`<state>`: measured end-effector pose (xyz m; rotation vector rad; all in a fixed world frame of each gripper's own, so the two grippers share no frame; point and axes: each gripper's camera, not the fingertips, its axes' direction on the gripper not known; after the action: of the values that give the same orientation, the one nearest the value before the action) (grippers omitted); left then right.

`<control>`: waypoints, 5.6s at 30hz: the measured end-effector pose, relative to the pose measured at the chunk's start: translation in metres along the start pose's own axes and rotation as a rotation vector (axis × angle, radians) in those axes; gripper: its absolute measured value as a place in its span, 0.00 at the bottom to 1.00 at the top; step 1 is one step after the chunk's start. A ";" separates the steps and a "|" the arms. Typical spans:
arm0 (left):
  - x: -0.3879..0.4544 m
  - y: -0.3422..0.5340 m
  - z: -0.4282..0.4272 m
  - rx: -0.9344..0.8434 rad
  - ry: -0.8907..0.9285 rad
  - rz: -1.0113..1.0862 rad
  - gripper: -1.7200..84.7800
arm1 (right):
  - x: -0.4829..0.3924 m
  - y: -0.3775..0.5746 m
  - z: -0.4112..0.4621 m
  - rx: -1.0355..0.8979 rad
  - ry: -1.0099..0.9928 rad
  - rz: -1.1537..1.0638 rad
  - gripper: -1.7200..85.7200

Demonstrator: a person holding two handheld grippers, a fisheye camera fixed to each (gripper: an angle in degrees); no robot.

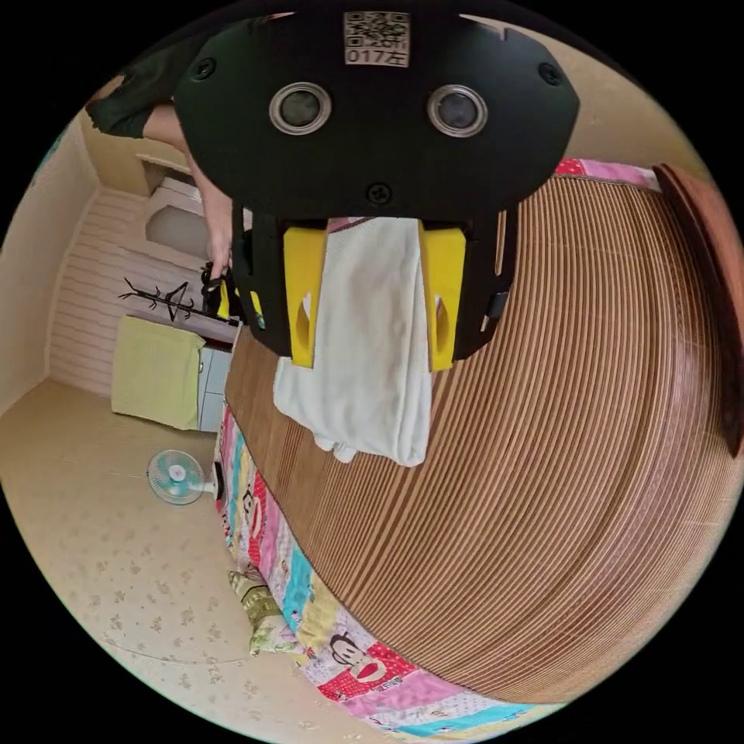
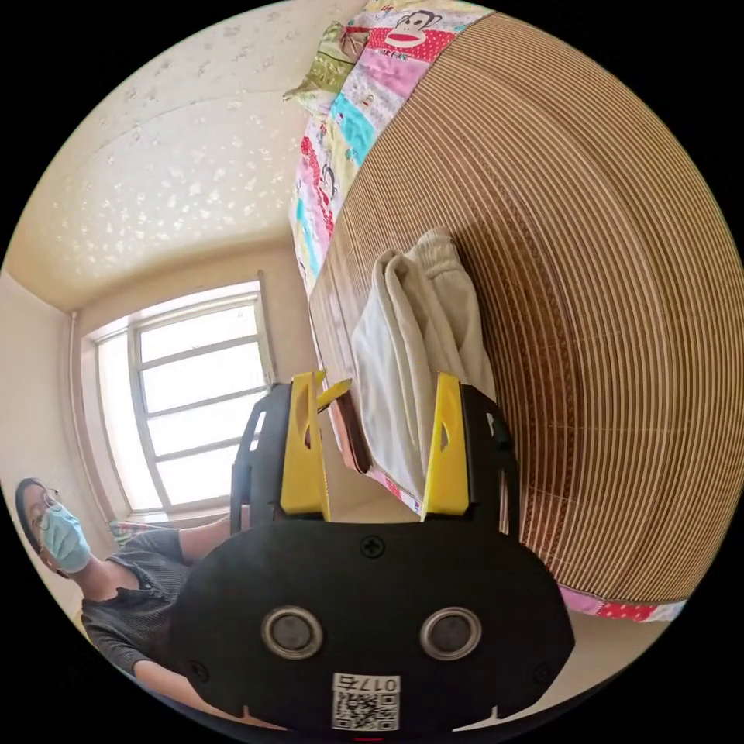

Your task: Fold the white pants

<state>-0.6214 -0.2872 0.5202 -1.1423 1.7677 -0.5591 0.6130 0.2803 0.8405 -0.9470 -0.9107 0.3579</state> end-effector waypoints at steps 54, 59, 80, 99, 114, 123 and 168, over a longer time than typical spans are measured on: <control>-0.042 0.085 0.045 -0.391 -0.012 -0.008 0.09 | -0.009 0.140 0.189 -0.175 0.670 -0.118 0.04; -0.036 0.076 0.040 -0.397 -0.031 0.005 0.09 | -0.014 0.143 0.192 -0.145 0.752 -0.080 0.04; -0.041 0.039 0.024 -0.399 -0.013 0.017 0.09 | 0.031 0.133 0.101 0.144 0.197 0.321 0.12; -0.067 0.007 0.009 -0.472 0.019 0.102 0.08 | -0.011 0.042 0.091 -0.505 0.354 -0.030 0.07; -0.119 -0.056 -0.011 -0.232 0.207 0.075 0.25 | 0.008 0.018 -0.034 -0.136 0.073 0.012 0.32; -0.108 -0.102 0.080 -0.336 0.047 0.114 0.22 | 0.011 -0.014 0.075 -0.206 -0.084 -0.036 0.30; -0.185 0.095 0.199 -0.829 -0.689 -0.081 0.09 | -0.111 0.198 -0.105 0.229 1.151 0.193 0.03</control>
<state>-0.4647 -0.0596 0.4393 -1.6972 1.3317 0.5546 0.6528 0.2650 0.5943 -0.8401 0.2694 0.0325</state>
